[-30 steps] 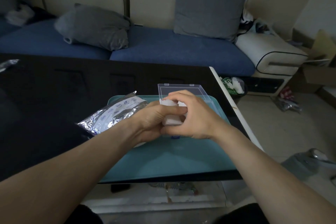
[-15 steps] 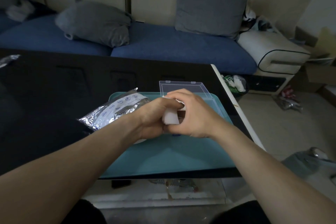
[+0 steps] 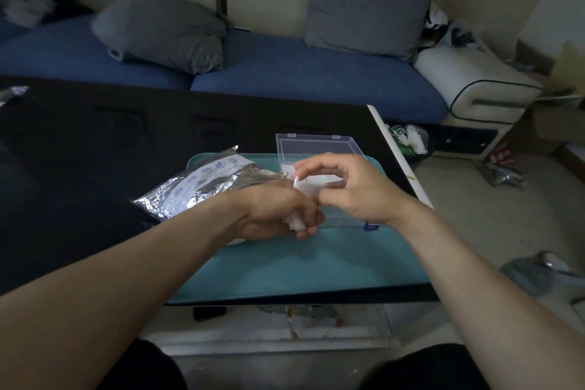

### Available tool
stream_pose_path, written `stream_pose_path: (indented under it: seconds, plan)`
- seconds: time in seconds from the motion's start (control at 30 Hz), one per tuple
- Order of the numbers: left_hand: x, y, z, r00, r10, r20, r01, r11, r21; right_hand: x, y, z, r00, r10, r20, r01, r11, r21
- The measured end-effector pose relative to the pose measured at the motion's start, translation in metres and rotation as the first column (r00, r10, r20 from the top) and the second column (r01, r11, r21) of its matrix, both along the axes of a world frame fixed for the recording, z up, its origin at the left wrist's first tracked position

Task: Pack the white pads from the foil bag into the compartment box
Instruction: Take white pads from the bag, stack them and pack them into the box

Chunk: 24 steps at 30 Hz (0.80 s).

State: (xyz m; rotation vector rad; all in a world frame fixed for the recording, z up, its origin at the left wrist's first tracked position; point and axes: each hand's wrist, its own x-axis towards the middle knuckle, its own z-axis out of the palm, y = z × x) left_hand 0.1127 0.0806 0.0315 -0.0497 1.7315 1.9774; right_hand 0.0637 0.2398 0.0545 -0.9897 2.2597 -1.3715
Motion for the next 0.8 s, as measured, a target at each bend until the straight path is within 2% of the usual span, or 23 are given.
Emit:
stream_pose_path:
  seconds: [0.17, 0.23, 0.3, 0.37, 0.43, 0.47, 0.53, 0.6, 0.67, 0.8]
  plan:
    - [0.002, 0.004, -0.001, 0.992, -0.124, 0.019, 0.124, 0.992, 0.023, -0.004, 0.006, 0.000, 0.999, 0.000, 0.032, -0.002, 0.997, 0.081]
    - [0.002, 0.004, 0.000, 0.990, -0.138, 0.030, 0.137, 0.990, 0.018, -0.007, 0.006, -0.001, 0.994, -0.040, 0.099, 0.044, 0.999, -0.031]
    - [0.002, 0.005, -0.001, 0.992, -0.116, 0.051, 0.119, 0.992, -0.047, -0.015, 0.009, -0.002, 0.965, -0.153, 0.213, 0.197, 0.959, -0.202]
    - [0.002, 0.008, -0.003, 0.998, -0.056, -0.018, 0.050, 0.968, -0.245, -0.028, 0.017, -0.009, 0.914, -0.345, 0.212, 0.393, 0.881, -0.263]
    - [-0.001, 0.010, -0.009, 0.972, -0.054, -0.228, -0.074, 0.851, -0.520, -0.046, 0.030, -0.023, 0.839, -0.539, 0.071, 0.539, 0.806, -0.243]
    - [-0.003, 0.010, -0.012, 0.935, -0.074, -0.348, -0.166, 0.775, -0.610, -0.054, 0.036, -0.030, 0.796, -0.606, -0.003, 0.588, 0.773, -0.238]
    - [-0.006, 0.008, -0.016, 0.841, -0.119, -0.527, -0.319, 0.678, -0.662, -0.063, 0.041, -0.040, 0.735, -0.672, -0.092, 0.641, 0.733, -0.229]
    - [-0.010, 0.006, -0.018, 0.755, -0.203, -0.623, -0.390, 0.625, -0.676, -0.070, 0.040, -0.047, 0.714, -0.682, -0.159, 0.657, 0.731, -0.183]
    - [-0.014, 0.007, -0.024, 0.693, -0.356, -0.627, -0.413, 0.517, -0.750, -0.075, 0.034, -0.051, 0.715, -0.669, -0.202, 0.663, 0.741, -0.107]
    - [-0.014, 0.011, -0.035, 0.669, -0.578, -0.468, -0.412, 0.235, -0.880, -0.081, 0.015, -0.054, 0.751, -0.628, -0.204, 0.653, 0.752, 0.090]
